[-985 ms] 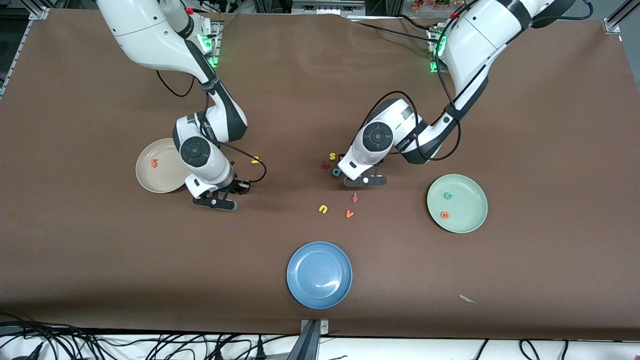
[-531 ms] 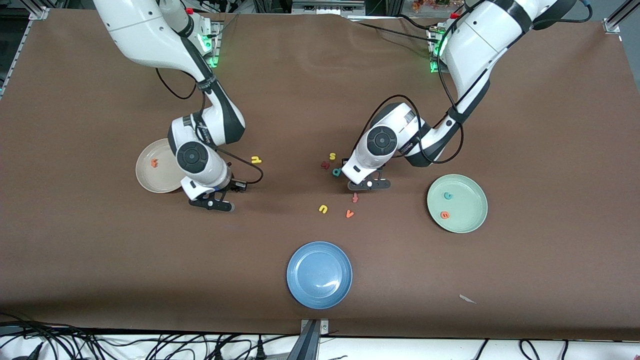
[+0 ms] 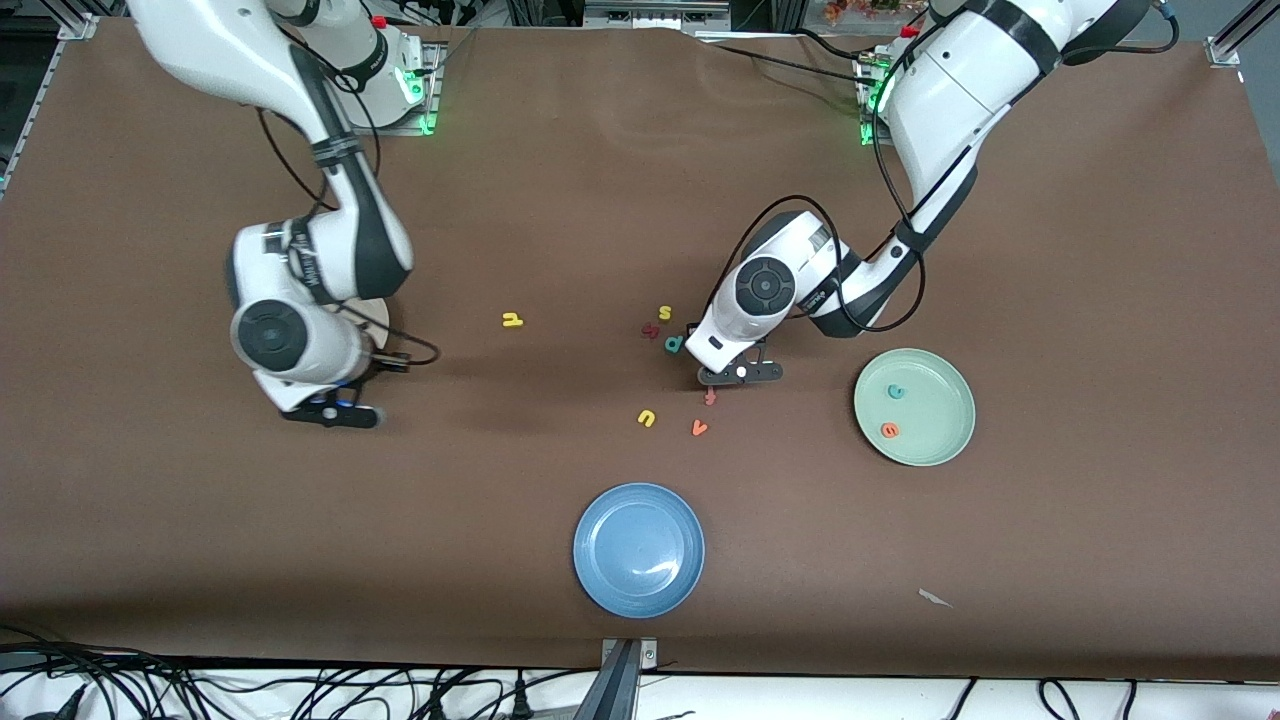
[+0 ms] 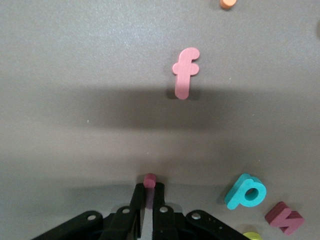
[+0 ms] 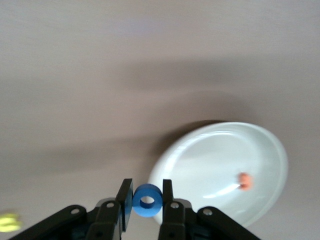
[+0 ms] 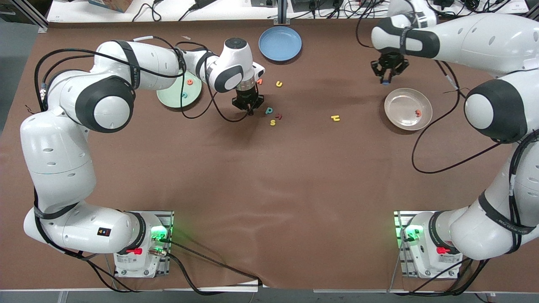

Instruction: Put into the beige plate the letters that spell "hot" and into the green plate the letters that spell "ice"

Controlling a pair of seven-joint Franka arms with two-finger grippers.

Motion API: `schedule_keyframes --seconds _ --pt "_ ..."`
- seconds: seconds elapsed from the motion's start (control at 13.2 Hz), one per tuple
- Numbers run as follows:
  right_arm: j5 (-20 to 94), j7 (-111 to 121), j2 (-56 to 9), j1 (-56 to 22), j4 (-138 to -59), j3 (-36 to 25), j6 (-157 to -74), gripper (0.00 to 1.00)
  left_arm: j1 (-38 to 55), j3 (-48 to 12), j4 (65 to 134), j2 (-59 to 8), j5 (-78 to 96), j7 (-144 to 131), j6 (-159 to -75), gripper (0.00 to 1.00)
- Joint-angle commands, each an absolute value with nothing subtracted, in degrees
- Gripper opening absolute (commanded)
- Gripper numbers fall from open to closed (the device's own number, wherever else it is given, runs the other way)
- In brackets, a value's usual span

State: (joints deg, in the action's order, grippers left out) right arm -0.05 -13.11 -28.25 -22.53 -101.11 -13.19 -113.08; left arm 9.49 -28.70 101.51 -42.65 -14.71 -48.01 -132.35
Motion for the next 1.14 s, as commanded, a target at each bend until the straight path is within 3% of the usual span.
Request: schedule_keyframes --seconds 0.0,0.3,0.45,0.61,0.76,0.83,1.06 --pt "1.05 -5.91 -25.75 -22.59 -109.04 -16.86 -114.86 0.24 9.85 -27.68 100.55 -40.53 -16.61 -48.43 -128.61 0.0" --pt "2.19 0.87 -26.28 -21.01 -116.62 -19.16 -123.2 0.26 6.34 -27.68 93.1 -39.81 -16.79 -41.96 -114.47 0.0" --pt "2.72 1.05 -26.72 -20.92 -118.9 -19.16 -126.9 0.31 2.48 -27.69 91.85 -39.73 -16.79 -34.76 -111.89 0.0" --pt "2.72 1.05 -26.54 -20.92 -119.44 -19.16 -127.35 0.56 -2.52 -27.6 91.85 -39.73 -16.79 -25.01 -111.88 0.0" --pt "2.72 0.79 -25.76 -21.0 -119.01 -19.07 -126.74 0.92 -7.18 -27.51 91.85 -39.73 -17.48 -16.13 -111.88 0.0" --pt "2.72 0.09 -24.71 -21.01 -118.83 -18.9 -126.48 0.98 -8.86 -27.51 91.67 -39.99 -19.32 -13.47 -112.15 0.0" --pt "4.73 -7.61 -22.68 -21.53 -115.94 -15.66 -122.27 0.97 -11.95 -27.33 91.58 -41.65 -22.59 -9.76 -113.81 0.0"
